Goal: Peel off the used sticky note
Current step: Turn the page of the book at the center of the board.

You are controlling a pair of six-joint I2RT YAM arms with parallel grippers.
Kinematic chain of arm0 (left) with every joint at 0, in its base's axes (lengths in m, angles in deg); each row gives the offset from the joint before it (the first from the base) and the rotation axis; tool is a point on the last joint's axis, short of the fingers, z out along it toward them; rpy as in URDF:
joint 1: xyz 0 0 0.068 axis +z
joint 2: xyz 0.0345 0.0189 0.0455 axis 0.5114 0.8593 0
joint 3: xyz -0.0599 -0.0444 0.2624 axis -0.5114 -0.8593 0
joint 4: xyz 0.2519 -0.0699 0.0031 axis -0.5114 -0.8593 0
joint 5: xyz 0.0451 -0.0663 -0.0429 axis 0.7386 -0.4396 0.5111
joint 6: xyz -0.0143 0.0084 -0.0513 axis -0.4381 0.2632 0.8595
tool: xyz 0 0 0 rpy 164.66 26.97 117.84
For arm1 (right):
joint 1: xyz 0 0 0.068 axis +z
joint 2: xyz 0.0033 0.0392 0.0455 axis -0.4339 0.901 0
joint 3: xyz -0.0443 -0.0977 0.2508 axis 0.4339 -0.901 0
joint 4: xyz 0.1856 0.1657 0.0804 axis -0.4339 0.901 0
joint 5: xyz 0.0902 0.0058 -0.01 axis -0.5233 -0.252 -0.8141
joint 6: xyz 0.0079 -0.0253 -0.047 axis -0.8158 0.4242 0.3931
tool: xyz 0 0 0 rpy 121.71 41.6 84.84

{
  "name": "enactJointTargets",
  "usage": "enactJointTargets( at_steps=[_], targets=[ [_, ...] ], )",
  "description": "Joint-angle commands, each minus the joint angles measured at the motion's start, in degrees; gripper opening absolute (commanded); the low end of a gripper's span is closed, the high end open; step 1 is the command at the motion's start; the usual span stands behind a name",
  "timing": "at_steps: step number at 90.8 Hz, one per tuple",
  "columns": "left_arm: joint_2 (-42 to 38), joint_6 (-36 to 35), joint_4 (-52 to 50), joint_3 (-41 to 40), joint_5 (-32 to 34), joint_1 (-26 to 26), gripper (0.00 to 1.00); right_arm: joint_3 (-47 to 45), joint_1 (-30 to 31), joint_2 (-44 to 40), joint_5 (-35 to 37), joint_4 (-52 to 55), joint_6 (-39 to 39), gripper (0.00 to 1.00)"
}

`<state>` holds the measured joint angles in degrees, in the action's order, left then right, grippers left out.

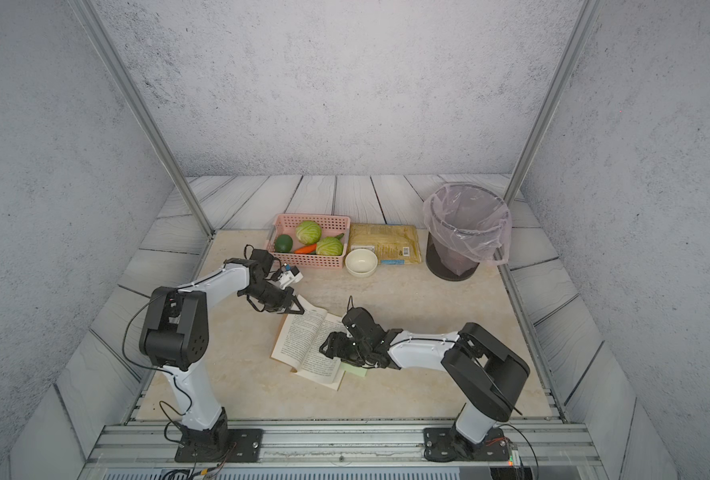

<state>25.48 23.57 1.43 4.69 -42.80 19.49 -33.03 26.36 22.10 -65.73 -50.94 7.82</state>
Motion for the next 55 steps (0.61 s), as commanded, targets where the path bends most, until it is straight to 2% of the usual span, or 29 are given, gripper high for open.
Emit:
enactJointTargets(
  at_steps=[1,15,55],
  targets=[
    [1.56,-1.03,-1.27,0.39,0.73,0.28,0.0,-1.2,0.17,2.56,-1.56,-5.75,-2.15,0.73],
    [1.51,-1.08,-1.28,0.3,0.82,0.28,0.0,-1.4,0.22,4.43,-4.18,-12.62,-3.01,0.74],
    [1.67,-1.16,-1.43,0.38,-0.26,0.28,0.0,3.96,0.24,5.52,-7.82,-9.48,0.26,0.74]
  ],
)
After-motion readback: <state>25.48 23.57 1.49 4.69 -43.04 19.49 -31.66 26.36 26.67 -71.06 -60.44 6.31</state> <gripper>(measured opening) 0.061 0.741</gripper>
